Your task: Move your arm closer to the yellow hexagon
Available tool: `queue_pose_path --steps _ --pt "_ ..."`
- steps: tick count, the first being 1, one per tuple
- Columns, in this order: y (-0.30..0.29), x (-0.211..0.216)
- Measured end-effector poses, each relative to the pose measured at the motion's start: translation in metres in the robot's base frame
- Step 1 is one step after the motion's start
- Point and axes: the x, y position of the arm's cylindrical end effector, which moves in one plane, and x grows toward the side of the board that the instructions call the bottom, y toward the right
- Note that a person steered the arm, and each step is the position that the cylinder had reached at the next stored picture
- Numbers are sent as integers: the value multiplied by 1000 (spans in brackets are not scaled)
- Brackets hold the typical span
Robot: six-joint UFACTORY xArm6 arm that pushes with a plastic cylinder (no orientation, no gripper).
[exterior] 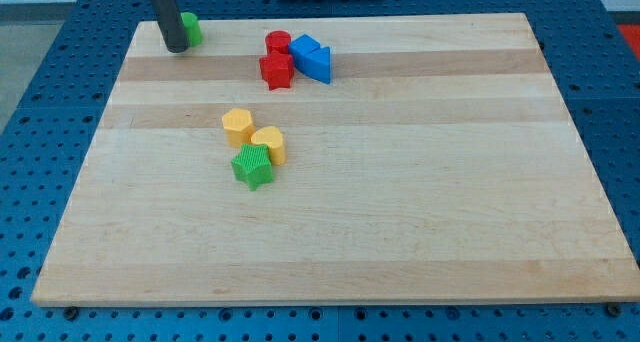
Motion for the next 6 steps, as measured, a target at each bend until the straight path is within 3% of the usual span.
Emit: queue_pose_path --steps 3,5,6 --pt "-1 19" --pt "12 107" --pt "48 143"
